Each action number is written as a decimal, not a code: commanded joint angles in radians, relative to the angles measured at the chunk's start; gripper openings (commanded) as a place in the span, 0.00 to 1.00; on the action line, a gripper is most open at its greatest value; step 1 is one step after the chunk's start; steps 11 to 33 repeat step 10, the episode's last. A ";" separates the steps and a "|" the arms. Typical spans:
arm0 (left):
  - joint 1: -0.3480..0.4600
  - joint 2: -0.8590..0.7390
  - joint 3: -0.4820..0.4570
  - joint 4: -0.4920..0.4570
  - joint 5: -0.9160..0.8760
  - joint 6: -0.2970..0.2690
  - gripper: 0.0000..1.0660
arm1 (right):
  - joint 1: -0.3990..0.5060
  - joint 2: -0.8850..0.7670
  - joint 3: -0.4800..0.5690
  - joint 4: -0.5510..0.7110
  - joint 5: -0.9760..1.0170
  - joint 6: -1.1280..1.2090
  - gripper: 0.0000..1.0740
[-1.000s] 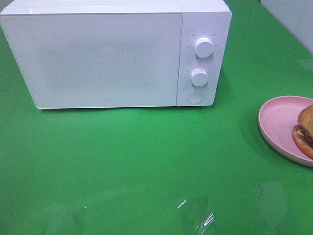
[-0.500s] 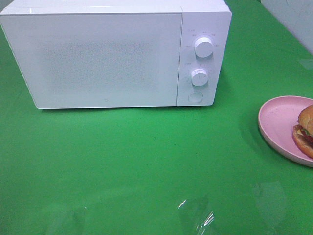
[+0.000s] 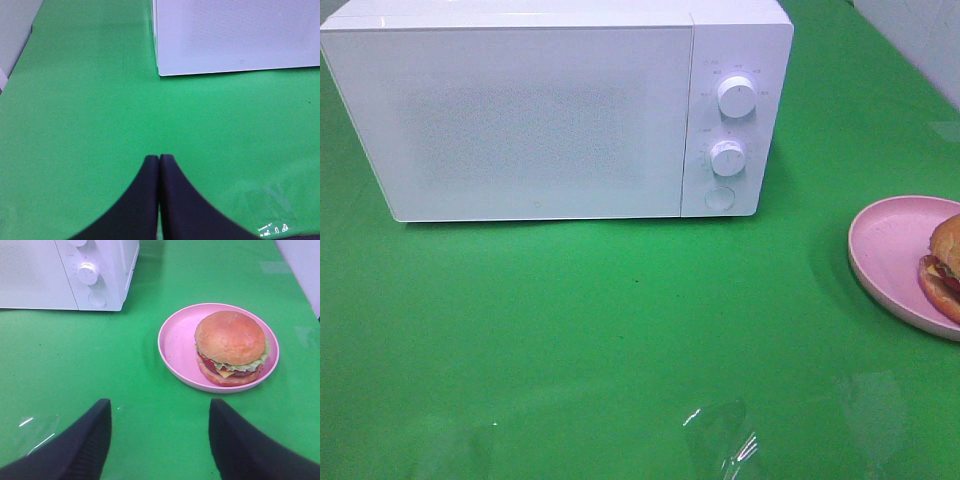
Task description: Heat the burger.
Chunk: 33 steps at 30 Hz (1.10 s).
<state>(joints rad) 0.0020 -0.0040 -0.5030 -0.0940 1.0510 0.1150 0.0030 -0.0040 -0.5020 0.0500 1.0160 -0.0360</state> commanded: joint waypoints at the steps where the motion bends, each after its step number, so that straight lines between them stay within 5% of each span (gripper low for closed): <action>1: 0.000 -0.030 0.003 0.002 -0.011 0.003 0.00 | 0.001 -0.022 0.003 -0.002 -0.013 -0.005 0.51; 33: 0.000 -0.031 0.003 0.002 -0.011 0.003 0.00 | 0.001 -0.022 0.003 -0.002 -0.013 -0.005 0.51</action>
